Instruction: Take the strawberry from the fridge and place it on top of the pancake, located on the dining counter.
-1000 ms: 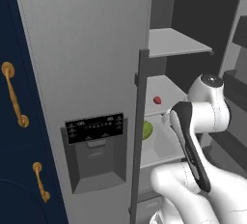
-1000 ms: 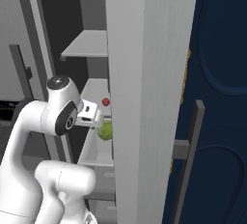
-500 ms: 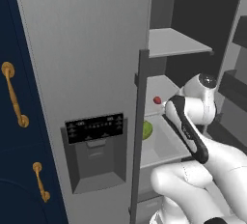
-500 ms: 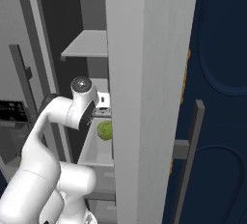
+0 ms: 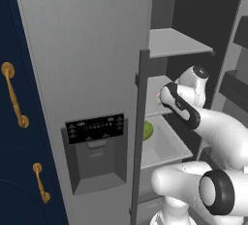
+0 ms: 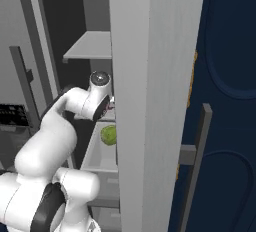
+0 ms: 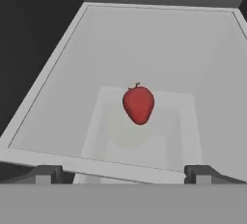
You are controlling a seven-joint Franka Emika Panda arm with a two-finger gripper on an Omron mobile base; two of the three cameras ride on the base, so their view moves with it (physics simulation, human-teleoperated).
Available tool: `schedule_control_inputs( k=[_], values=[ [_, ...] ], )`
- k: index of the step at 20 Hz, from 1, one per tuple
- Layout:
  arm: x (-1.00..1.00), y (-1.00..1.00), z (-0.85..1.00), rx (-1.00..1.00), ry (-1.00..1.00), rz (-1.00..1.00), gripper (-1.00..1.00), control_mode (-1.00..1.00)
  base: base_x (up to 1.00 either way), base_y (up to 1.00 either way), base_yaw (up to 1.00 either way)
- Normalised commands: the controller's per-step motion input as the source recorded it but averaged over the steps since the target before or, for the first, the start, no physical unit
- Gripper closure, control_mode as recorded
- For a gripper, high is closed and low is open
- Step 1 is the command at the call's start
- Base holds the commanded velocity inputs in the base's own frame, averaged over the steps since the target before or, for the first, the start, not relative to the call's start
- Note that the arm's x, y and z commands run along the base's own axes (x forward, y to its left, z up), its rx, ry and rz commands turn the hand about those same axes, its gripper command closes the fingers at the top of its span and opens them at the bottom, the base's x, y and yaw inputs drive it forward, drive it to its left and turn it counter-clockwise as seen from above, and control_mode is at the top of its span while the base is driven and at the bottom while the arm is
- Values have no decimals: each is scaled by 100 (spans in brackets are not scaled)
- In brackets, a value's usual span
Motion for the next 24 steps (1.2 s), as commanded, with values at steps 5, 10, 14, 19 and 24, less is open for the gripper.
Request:
schedule_control_inputs(
  k=[5, 10, 14, 19, 24],
  values=[
    [66, -11, -13, 2, -1, -1, -100, -100, 0, 0, 0],
    [37, 0, -27, 0, 0, 0, -100, -100, 0, 0, 0],
    [27, 0, -23, 0, 0, 0, -100, -100, 0, 0, 0],
    [6, 4, -14, 0, 0, 0, -100, -100, 0, 0, 0],
    [9, 22, -20, 0, 0, -1, -100, -100, 0, 0, 0]
  ],
)
